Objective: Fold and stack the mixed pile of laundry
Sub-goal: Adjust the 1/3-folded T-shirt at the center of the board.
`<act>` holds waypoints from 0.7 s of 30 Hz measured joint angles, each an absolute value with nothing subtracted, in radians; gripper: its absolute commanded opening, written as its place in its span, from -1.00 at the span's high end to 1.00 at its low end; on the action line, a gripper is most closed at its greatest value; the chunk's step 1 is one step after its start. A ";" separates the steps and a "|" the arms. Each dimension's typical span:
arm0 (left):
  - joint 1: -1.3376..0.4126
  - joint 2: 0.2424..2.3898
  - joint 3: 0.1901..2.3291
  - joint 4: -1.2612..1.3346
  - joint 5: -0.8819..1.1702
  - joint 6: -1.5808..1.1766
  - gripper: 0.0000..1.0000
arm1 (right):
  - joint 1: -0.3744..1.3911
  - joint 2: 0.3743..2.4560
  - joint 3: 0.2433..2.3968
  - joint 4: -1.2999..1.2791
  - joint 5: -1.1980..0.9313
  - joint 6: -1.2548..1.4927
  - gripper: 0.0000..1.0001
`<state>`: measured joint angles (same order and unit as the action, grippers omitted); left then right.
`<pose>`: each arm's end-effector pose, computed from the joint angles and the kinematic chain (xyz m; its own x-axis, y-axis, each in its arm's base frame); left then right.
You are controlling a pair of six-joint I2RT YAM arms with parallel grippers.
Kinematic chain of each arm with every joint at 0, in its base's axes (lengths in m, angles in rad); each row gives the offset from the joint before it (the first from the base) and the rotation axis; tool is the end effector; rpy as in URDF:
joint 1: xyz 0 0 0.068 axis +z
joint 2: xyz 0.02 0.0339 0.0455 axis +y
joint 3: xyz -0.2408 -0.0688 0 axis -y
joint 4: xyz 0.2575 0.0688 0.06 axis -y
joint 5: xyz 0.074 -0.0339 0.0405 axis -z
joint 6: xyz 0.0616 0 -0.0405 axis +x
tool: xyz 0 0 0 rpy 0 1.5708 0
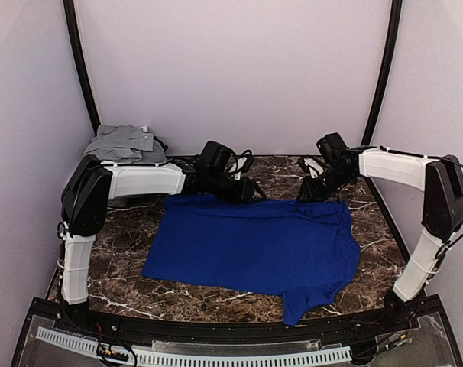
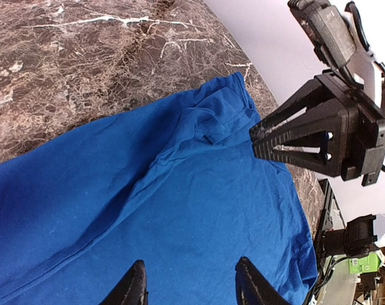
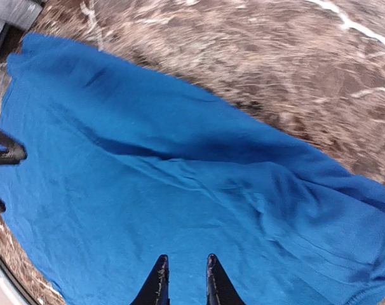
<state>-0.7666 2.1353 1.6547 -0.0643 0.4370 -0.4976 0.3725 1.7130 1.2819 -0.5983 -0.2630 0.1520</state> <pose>0.3535 -0.3767 0.1838 -0.7525 0.1243 -0.6468 0.6032 0.5245 -0.6010 0.3499 0.1539 0.1844 -0.8611 -0.1795 -0.4757 -0.3499 0.8881 0.2983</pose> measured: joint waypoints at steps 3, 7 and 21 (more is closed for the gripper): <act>-0.762 2.135 1.655 -0.064 0.435 -0.497 0.08 | 0.392 1.741 1.283 -0.589 -0.278 0.150 0.64; -0.757 2.135 1.655 -0.065 0.430 -0.497 0.08 | 0.388 1.825 1.285 -0.574 -0.265 0.150 0.64; -0.756 2.135 1.670 -0.077 0.428 -0.489 0.08 | 0.387 1.916 1.348 -0.569 -0.170 0.150 0.60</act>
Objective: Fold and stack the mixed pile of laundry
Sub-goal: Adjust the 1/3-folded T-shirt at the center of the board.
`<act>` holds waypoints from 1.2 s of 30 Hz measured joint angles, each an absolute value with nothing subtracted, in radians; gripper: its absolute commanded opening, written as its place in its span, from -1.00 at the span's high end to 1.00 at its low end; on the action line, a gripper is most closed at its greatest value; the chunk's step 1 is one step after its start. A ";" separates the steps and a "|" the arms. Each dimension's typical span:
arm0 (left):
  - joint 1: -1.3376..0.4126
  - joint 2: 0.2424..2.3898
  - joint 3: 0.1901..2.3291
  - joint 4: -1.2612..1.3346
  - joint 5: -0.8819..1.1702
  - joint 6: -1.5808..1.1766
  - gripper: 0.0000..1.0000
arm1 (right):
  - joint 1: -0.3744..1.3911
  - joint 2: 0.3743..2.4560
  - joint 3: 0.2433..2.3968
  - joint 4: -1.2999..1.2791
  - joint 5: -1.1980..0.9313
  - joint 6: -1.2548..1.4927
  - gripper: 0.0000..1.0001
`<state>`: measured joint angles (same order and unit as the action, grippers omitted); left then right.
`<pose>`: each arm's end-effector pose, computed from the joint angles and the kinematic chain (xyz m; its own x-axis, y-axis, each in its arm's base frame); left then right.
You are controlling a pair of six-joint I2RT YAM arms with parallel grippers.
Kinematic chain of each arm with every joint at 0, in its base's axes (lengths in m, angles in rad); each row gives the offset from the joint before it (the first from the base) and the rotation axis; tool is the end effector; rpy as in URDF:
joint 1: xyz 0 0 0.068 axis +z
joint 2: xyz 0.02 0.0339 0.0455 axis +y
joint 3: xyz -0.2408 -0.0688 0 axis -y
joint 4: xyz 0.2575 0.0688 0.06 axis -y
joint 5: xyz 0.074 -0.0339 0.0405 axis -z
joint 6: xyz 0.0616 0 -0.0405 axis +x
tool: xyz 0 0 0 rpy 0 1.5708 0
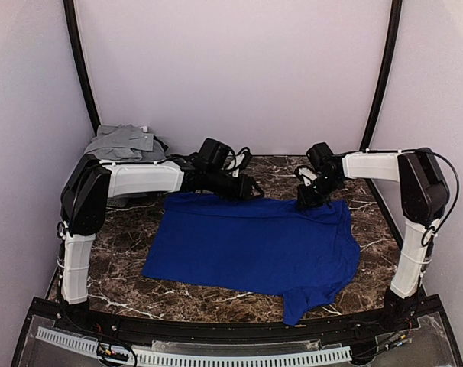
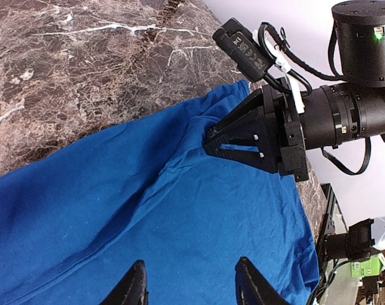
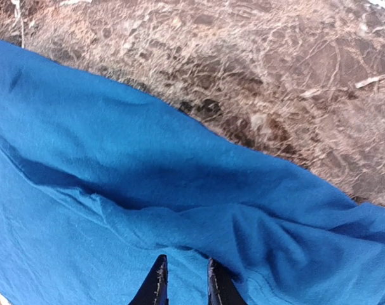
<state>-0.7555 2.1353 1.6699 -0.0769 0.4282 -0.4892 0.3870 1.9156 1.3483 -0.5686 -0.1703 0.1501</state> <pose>0.3590 -0.3733 0.1879 -0.7464 0.1158 -0.6554 0.6026 0.5356 -0.5917 0.3735 0.1635 0.1302 -0.8959 -0.2060 -0.3936 -0.3076 0.9269 0.2150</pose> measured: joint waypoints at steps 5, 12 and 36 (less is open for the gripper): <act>-0.755 2.135 1.670 -0.081 0.424 -0.486 0.08 | 0.381 1.928 1.373 -0.570 -0.155 0.145 0.56; -0.749 2.135 1.670 -0.088 0.418 -0.483 0.08 | 0.370 1.976 1.404 -0.572 -0.133 0.134 0.44; -0.743 2.135 1.671 -0.102 0.413 -0.482 0.08 | 0.411 2.020 1.420 -0.607 0.003 0.098 1.00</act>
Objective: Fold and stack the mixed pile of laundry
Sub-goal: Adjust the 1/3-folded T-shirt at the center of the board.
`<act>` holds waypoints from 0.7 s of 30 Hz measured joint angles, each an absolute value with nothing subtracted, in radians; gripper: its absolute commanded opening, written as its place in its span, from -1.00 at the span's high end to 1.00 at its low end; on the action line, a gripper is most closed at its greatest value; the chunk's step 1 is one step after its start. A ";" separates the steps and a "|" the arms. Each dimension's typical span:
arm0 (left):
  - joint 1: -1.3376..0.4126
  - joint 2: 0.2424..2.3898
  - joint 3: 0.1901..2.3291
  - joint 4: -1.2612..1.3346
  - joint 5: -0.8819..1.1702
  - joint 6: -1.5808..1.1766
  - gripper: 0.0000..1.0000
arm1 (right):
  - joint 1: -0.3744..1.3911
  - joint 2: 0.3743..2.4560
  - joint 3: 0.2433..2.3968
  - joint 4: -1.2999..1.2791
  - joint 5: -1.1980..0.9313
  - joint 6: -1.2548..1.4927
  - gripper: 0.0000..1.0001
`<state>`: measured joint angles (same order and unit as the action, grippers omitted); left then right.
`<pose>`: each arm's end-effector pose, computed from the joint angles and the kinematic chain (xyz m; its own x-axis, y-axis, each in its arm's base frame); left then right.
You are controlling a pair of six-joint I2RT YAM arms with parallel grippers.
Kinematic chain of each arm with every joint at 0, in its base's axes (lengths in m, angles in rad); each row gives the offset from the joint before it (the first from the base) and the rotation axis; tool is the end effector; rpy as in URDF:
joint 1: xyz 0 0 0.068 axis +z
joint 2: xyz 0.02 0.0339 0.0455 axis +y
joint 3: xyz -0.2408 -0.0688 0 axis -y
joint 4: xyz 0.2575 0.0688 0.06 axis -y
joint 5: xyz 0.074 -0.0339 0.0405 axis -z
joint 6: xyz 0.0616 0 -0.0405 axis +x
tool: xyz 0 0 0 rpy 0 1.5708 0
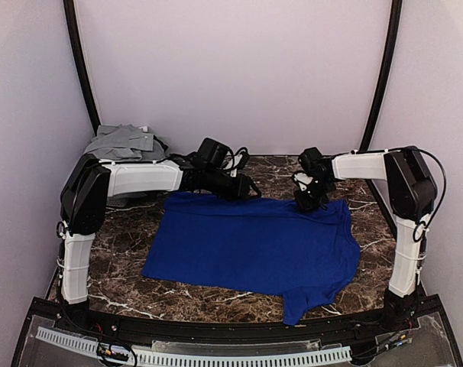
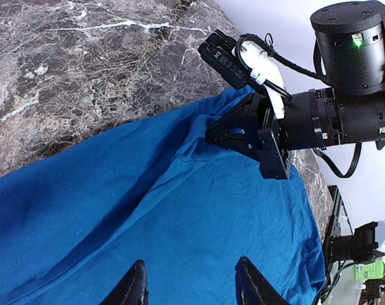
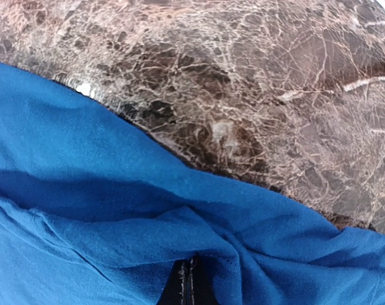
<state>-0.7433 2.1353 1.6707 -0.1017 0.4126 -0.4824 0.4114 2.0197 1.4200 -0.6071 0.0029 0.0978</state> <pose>0.3632 -0.3674 0.1852 -0.7531 0.1150 -0.6478 0.5867 0.5631 -0.5821 0.3843 0.1675 0.1079 -0.8914 -0.2824 -0.3546 -0.3134 0.9491 0.0321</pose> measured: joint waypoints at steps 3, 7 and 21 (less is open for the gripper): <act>-0.743 2.135 1.671 -0.102 0.410 -0.482 0.08 | 0.423 2.016 1.420 -0.616 0.021 0.097 1.00; -0.738 2.135 1.670 -0.101 0.408 -0.483 0.08 | 0.432 1.977 1.420 -0.648 0.023 0.099 1.00; -0.738 2.122 1.630 -0.091 0.406 -0.483 0.08 | 0.474 1.779 1.330 -0.705 -0.108 0.123 1.00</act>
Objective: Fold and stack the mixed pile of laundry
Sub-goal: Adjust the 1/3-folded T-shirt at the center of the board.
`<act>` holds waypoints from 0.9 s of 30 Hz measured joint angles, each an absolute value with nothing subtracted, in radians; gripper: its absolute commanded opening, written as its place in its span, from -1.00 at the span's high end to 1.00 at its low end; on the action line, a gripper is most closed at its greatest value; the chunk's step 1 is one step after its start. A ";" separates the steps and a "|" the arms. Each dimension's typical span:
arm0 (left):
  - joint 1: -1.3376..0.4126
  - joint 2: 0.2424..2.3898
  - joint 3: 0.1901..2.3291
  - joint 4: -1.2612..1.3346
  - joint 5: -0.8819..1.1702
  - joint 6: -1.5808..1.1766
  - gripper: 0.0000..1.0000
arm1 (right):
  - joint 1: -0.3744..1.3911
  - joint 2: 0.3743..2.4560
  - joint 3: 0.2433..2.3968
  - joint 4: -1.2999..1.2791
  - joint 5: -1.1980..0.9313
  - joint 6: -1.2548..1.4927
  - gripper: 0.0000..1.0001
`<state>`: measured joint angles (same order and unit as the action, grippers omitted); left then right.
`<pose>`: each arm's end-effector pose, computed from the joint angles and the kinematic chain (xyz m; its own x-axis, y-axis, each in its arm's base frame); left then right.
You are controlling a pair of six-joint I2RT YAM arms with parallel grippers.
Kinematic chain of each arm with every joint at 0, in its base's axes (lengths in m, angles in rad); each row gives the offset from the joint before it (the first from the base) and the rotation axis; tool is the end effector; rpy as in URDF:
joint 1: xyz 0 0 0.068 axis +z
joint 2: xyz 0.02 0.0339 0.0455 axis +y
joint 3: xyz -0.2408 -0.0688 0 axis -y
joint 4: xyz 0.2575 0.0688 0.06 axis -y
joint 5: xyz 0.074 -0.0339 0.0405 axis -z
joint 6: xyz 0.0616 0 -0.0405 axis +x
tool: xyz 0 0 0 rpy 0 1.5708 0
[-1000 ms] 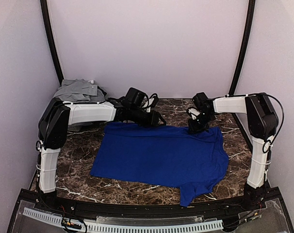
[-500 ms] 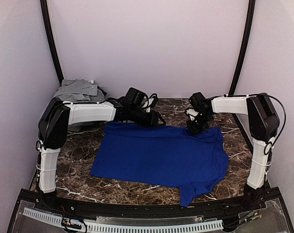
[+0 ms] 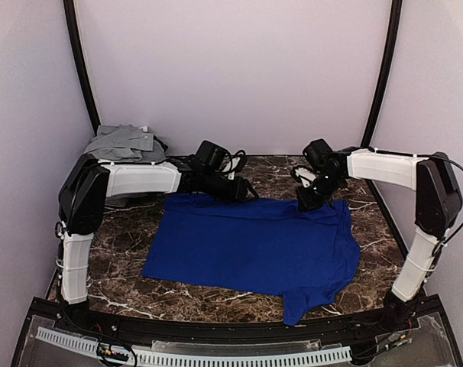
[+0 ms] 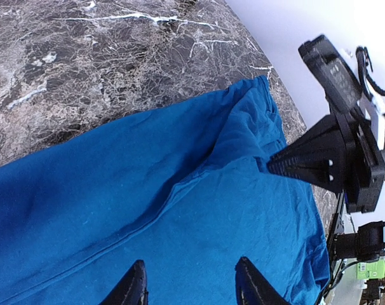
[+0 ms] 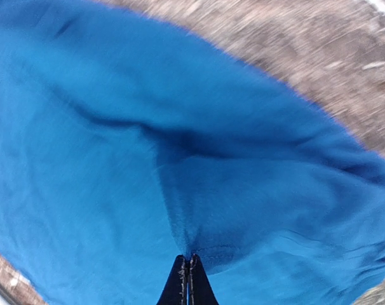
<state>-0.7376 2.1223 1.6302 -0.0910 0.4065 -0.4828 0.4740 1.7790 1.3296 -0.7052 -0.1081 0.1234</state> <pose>0.3614 -0.3613 0.1779 -0.7611 0.1154 -0.6383 0.5743 0.5774 -0.5804 0.3372 0.1805 0.1676 -0.8682 -0.3079 -0.3891 -0.3887 0.9095 0.1477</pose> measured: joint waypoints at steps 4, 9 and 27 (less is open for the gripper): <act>-0.738 2.106 1.612 -0.088 0.407 -0.483 0.08 | 0.525 1.752 1.280 -0.714 -0.164 0.149 1.00; -0.738 2.088 1.591 -0.074 0.407 -0.484 0.08 | 0.577 1.723 1.237 -0.711 -0.232 0.195 1.00; -0.739 2.085 1.563 -0.052 0.427 -0.483 0.06 | 0.598 1.554 1.098 -0.665 -0.329 0.313 -0.01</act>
<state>-0.7395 2.0846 1.5631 -0.0521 0.4274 -0.4831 0.5980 1.5539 1.0977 -0.6655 -0.3286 0.3126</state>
